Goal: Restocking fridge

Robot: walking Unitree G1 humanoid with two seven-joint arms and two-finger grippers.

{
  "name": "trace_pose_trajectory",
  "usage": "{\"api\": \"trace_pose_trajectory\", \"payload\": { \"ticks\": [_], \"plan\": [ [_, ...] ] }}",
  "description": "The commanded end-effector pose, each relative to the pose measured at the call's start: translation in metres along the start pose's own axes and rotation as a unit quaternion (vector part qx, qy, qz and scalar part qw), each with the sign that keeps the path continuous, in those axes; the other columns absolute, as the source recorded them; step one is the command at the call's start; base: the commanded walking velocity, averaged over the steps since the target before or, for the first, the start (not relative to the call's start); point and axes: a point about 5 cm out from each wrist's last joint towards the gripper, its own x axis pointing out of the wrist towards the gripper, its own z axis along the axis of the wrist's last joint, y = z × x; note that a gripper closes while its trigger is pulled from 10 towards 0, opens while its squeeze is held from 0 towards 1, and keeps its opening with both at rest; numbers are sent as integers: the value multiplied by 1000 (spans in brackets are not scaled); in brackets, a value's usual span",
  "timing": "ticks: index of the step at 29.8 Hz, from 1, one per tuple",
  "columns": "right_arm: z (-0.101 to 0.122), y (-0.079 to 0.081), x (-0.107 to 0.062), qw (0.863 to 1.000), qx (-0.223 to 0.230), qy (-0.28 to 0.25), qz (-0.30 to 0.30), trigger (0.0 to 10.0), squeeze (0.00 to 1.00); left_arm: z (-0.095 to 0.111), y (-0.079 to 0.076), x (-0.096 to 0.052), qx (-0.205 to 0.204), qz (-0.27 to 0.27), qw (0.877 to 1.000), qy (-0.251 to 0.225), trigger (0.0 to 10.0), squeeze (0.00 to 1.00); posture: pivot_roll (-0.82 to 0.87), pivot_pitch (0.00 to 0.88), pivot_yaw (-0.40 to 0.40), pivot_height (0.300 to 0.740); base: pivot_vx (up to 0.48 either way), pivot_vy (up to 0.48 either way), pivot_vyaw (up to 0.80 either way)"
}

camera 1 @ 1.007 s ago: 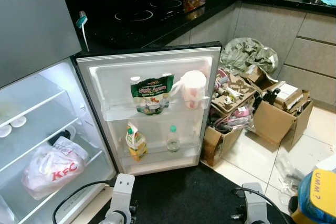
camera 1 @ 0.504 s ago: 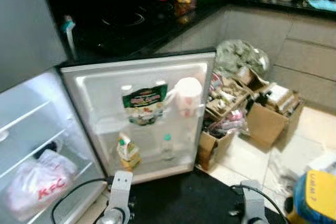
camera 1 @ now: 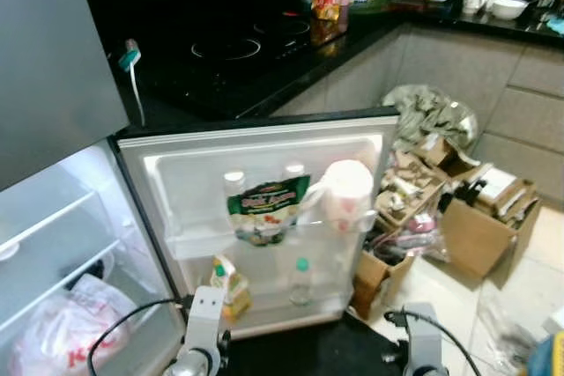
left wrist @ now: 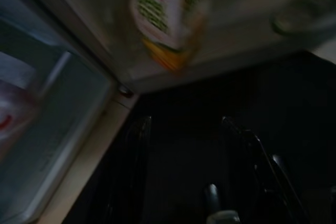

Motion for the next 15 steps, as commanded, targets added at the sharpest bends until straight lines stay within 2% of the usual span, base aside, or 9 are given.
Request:
{"api": "trace_pose_trajectory", "payload": {
  "ticks": [1, 4, 9, 11, 15],
  "plan": [
    [0, -3, -1, 1000, 0, -7, 0, 10000, 0, -4, 2, -2, 3, -3, 1000, 3, 10000, 0, -63, 9, 8, 740, 0, 0, 0],
    [0, -5, -1, 1000, -1, -6, 0, 10000, 0, -7, 1, -3, 10, -7, 1000, 6, 10000, 0, -66, 11, 7, 740, 0, 0, 0],
    [2, -6, -2, 999, -28, -10, 27, 10000, 0, -12, -1, -4, 14, -9, 1000, 12, 10000, 0, -67, 14, 3, 740, 0, -446, 0],
    [4, -6, -2, 999, -34, -13, 38, 10000, 0, -14, 1, -5, -11, 0, 1000, 13, 10000, 0, -69, 14, 3, 740, 0, 0, 0],
    [6, -7, -2, 998, -46, -15, 50, 10000, 0, -15, 3, -5, -11, 9, 1000, 17, 10000, 0, -73, 17, 2, 740, 0, 0, 0]
  ]
}}
